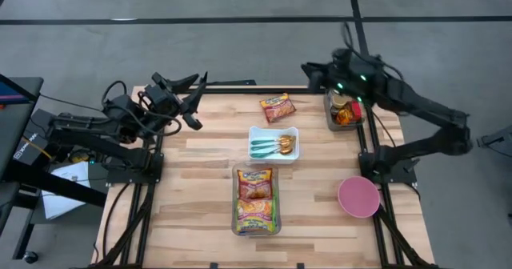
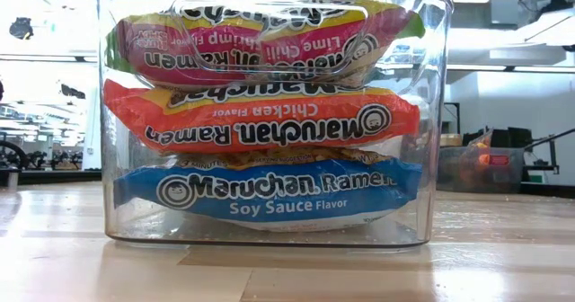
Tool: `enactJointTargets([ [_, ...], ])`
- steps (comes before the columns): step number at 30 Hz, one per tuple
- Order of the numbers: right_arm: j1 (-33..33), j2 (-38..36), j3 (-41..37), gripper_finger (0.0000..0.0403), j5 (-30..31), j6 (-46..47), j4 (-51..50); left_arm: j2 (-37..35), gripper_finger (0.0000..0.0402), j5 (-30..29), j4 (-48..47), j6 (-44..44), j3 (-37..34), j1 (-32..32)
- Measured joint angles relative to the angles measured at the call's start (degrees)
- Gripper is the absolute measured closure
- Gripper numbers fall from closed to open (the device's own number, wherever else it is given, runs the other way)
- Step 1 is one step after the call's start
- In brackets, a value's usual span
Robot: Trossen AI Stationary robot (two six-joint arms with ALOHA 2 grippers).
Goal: Pick & Place Food Item
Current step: Put the red noodle pack into the transparent bin
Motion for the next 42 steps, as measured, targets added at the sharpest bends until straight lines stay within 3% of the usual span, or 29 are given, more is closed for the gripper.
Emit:
enactJointTargets([
  [9, -6.2, 18.1, 23.3, 0.0285, -3.5, 2.0, -18.5, 0.0, 0.0253, -3.0, 0.0, 0.0, 0.0, -1.4],
  [16, -10.5, 29.4, 33.3, 0.0285, -11.2, 7.4, -30.6, 0.0, 0.0253, -3.8, -0.7, -0.3, 0.0, -1.9],
  [21, -13.5, 36.6, 34.0, 0.0284, -13.4, 10.3, -38.3, -0.1, 0.0253, -3.7, -3.7, -3.3, 0.0, -1.9],
  [26, -13.1, 41.5, 34.0, 0.0261, -13.9, 8.0, -38.3, -1.6, 0.0253, -4.4, -12.6, -10.7, 0.0, -1.9],
  [30, -12.1, 43.9, 34.0, 0.0223, -13.9, 9.2, -37.6, -3.6, 0.0253, -6.8, -26.5, -19.3, 0.0, -1.8],
  [35, -12.1, 45.1, 34.0, 0.0179, -13.9, 10.6, -37.6, -4.1, 0.0253, -4.8, -44.7, -32.3, 0.0, -1.8],
  [42, -14.5, 45.0, 34.0, 0.0166, -14.2, 10.7, -34.4, 0.5, 0.0253, -3.8, -56.1, -43.6, 0.0, 1.0],
])
